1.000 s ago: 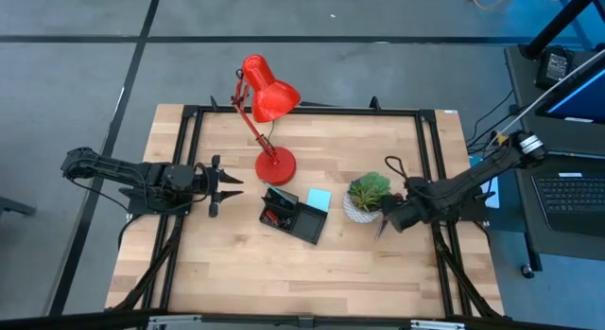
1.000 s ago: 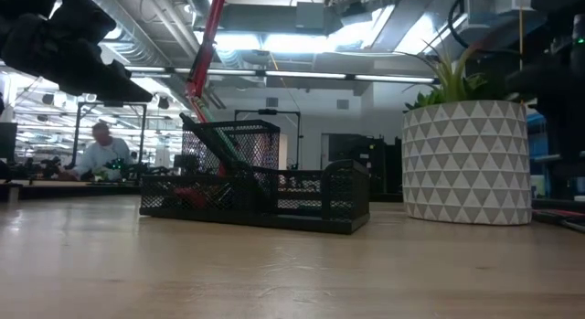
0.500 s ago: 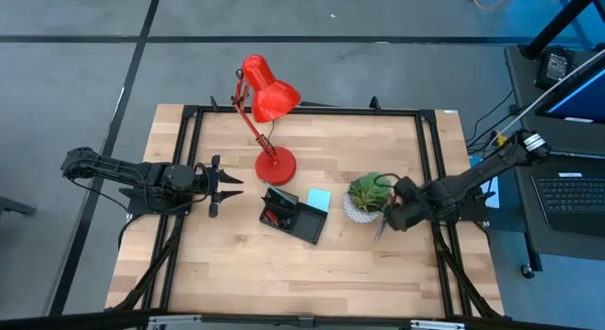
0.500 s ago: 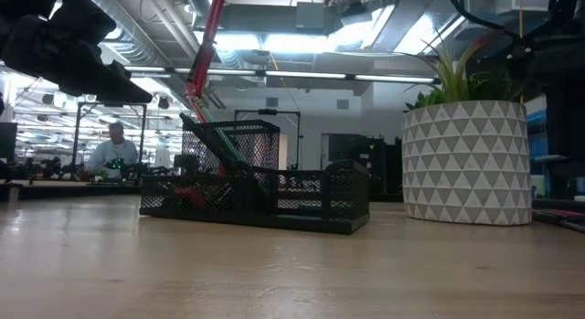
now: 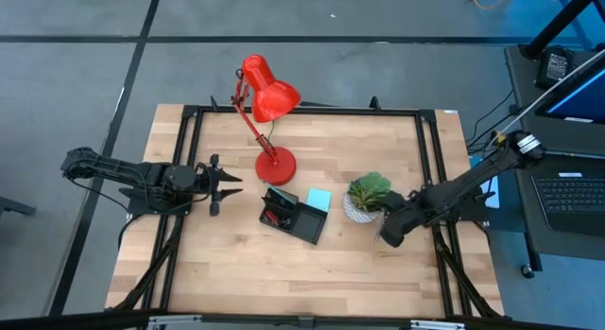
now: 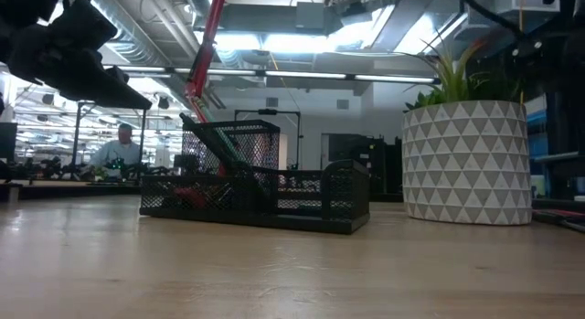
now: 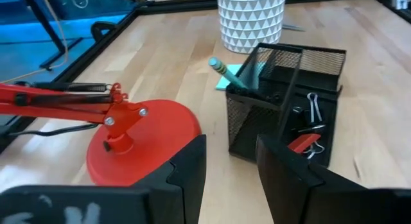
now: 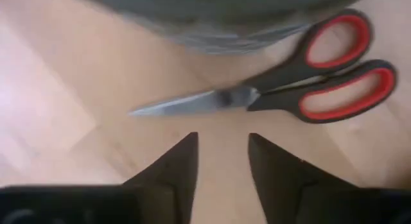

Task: Pick and place office supplies into organizer
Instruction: Put the black scissors into the black desk organizer

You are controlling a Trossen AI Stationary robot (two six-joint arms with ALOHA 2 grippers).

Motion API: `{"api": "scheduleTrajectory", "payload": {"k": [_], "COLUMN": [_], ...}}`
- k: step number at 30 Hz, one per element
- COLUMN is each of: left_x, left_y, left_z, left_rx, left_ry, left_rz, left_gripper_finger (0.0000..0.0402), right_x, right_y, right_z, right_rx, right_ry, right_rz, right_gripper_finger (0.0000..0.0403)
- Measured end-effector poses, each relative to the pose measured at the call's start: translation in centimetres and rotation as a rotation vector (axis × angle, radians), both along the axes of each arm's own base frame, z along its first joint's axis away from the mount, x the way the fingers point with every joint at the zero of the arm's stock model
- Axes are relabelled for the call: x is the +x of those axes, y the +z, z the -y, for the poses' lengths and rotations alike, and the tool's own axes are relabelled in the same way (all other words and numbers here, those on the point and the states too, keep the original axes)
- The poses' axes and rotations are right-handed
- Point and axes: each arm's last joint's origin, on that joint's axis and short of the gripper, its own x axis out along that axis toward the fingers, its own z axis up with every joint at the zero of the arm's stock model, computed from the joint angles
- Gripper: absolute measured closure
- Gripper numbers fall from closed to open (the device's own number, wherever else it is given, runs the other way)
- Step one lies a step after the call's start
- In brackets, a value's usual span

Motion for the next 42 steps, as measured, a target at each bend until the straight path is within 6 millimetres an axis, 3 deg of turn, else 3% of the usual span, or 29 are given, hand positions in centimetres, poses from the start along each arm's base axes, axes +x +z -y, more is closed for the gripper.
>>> {"api": "scheduleTrajectory", "payload": {"k": [9,19,32,37,42], "left_x": [0.0,0.0,-0.1,-0.1,-0.1], "left_y": [0.0,-0.1,-0.2,-0.2,-0.3], "left_z": [0.0,0.0,0.0,0.0,-0.1], "left_rx": [-0.002,-0.001,0.002,-0.007,-0.015], "left_ry": [0.014,0.014,0.014,0.018,0.022], "left_rz": [0.001,-0.004,-0.022,-0.023,-0.031], "left_gripper_finger": [0.0272,0.0272,0.0272,0.0272,0.0272], "right_x": [1.0,1.8,3.0,2.8,3.1], "right_y": [-1.1,-1.0,-2.6,-2.9,-0.9], "right_z": [-0.2,0.1,3.8,4.7,4.6], "right_rx": [-0.110,-0.162,-0.290,-0.240,-0.151], "right_ry": [-0.063,-0.199,-0.384,-0.373,-0.379], "right_rz": [0.026,0.156,0.278,0.179,0.093], "right_gripper_finger": [0.0393,0.0399,0.0401,0.0400,0.0400]}}
